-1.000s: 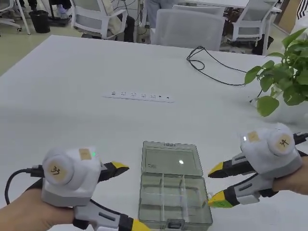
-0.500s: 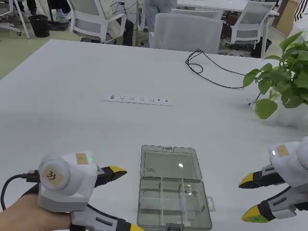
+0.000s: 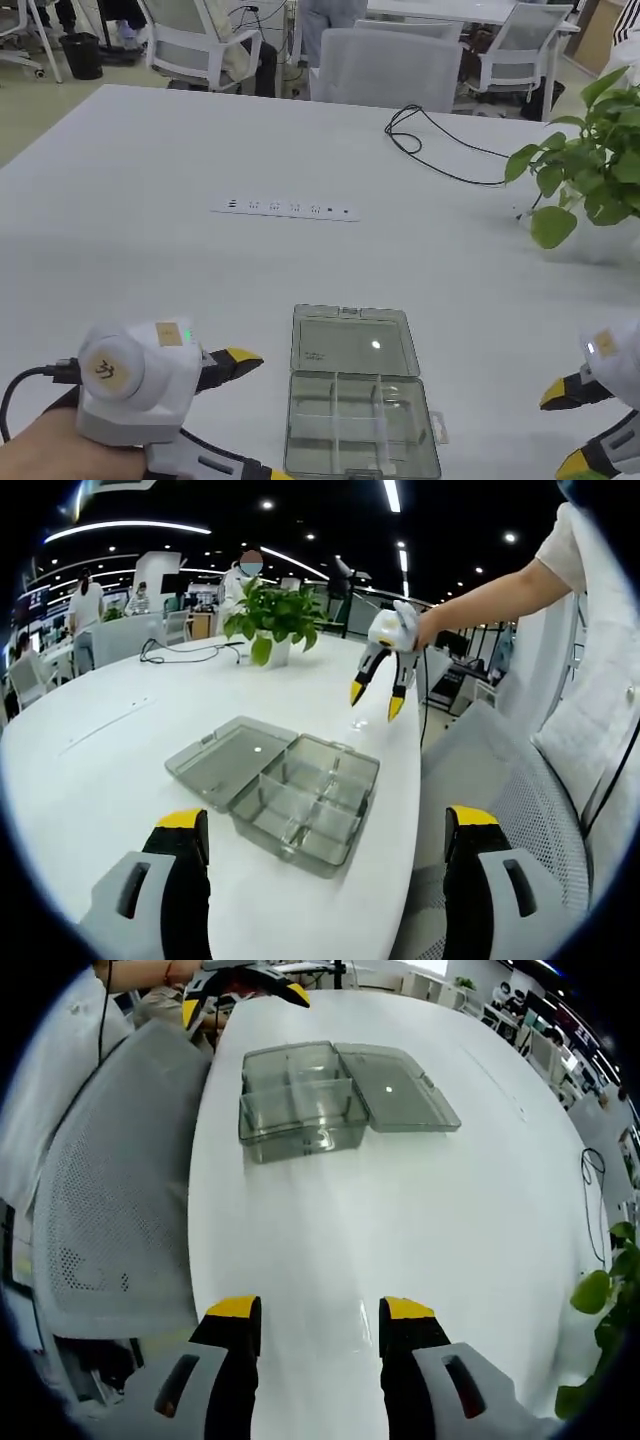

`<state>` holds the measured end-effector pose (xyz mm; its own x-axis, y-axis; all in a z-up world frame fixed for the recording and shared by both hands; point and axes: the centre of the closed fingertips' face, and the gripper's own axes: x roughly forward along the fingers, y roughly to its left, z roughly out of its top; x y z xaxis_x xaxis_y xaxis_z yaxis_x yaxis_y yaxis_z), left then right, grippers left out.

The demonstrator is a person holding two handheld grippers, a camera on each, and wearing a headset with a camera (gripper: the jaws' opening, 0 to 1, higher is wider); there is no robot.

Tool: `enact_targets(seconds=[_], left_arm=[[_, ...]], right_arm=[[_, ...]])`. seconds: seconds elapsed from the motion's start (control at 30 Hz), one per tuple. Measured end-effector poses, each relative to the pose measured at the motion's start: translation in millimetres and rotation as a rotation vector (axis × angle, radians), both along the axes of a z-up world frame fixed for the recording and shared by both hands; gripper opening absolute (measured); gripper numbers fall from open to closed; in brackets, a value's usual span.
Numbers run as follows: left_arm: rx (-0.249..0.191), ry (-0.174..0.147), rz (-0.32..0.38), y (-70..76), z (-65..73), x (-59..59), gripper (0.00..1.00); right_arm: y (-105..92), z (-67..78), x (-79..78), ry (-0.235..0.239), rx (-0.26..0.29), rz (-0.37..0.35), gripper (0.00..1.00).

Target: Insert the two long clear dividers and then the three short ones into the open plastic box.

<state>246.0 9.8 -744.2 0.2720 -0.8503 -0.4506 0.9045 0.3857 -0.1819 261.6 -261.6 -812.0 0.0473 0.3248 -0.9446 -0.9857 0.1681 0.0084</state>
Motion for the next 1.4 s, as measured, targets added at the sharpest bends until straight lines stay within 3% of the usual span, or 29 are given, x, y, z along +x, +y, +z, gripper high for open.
enact_targets(seconds=[0.2, 0.47, 0.63, 1.23, 1.4], left_arm=[[0.002, 0.002, 0.002, 1.3, -1.1, 0.1, 1.0], [0.005, 0.005, -0.001, 2.3, -2.8, 0.3, 1.0], [0.005, 0.008, -0.002, 1.9, -3.7, 0.5, 1.0], [0.004, 0.009, 0.006, 5.4, -4.4, 2.7, 0.99], [0.004, 0.008, 0.005, 5.6, -4.3, 2.7, 0.99]], right_arm=[[-14.0, -17.9, -2.7, 0.007, -0.098, 0.074, 0.49], [-20.9, -31.5, 3.0, 0.006, -0.138, 0.087, 0.48], [-30.3, -42.1, 4.2, 0.005, -0.199, 0.135, 0.47], [-28.8, -47.0, 5.2, 0.003, -0.217, 0.181, 0.43], [-29.2, -47.0, 5.7, 0.002, -0.216, 0.178, 0.38]])
